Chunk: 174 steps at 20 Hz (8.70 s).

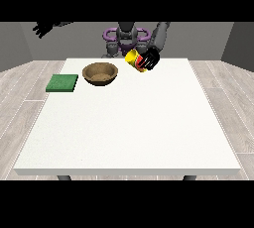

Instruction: Pick the cup and pour the ball into the bowl, then pick the bowl and place it on the pad

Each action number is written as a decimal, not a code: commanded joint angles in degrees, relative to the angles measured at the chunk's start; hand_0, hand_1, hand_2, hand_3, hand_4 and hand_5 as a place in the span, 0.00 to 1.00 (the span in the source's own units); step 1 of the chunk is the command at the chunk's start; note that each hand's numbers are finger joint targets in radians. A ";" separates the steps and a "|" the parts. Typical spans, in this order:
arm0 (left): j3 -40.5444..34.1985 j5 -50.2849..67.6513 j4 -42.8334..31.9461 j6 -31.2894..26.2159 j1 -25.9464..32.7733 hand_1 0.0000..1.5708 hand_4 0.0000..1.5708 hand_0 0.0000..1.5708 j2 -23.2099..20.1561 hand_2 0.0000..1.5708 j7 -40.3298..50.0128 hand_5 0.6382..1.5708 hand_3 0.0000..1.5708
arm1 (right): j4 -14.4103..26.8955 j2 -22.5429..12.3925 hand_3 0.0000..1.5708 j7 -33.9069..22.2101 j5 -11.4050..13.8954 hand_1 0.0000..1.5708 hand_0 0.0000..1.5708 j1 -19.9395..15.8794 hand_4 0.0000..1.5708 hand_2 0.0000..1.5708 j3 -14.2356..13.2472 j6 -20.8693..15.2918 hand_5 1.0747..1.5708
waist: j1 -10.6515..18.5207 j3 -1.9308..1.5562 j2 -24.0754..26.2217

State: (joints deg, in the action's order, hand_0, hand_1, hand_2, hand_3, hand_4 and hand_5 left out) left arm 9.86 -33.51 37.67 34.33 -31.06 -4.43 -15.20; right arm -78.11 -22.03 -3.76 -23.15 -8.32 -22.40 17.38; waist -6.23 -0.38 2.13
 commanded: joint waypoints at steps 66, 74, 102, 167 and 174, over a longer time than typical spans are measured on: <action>-35.05 42.88 26.47 -52.81 -12.44 0.00 0.63 0.00 -25.57 0.00 23.75 0.98 0.00 | 25.62 14.97 0.00 21.12 9.15 0.00 0.00 -5.09 0.39 0.00 4.42 -9.79 0.97 | 13.18 0.36 -7.08; -36.87 46.88 29.89 -55.15 -8.85 0.00 0.64 0.00 -29.50 0.00 24.72 0.96 0.00 | 36.95 12.17 0.00 28.43 9.56 0.00 0.00 -8.05 0.33 0.00 3.36 -6.95 0.97 | 12.83 0.34 -9.37; -38.88 54.23 33.67 -57.97 -10.56 0.00 0.71 0.00 -32.57 0.00 27.47 0.94 0.00 | 33.85 8.62 0.90 22.17 17.31 1.00 1.00 -2.40 0.59 1.00 3.95 -24.27 0.91 | 17.21 0.42 -15.82; -45.62 56.45 19.44 -64.38 0.48 0.00 0.76 0.00 -45.69 0.00 9.90 1.00 0.00 | 45.46 -14.09 0.64 8.93 11.76 0.73 0.73 -26.50 0.12 0.84 -4.13 -26.06 0.92 | 12.37 0.31 -21.34; -43.91 58.01 21.06 -61.85 -2.04 0.00 0.77 0.00 -44.75 0.00 14.29 1.00 0.00 | 48.05 -16.51 0.00 2.59 15.90 0.00 0.00 -29.51 0.00 0.00 1.67 -20.38 0.67 | 11.96 0.30 -18.90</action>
State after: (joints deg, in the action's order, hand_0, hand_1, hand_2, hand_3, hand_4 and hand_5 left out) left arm -34.97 22.87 56.64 -28.82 -31.77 -49.53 -4.97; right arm -32.45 -37.19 -0.25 -8.69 -36.62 -22.21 -5.15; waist 5.76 0.02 -17.75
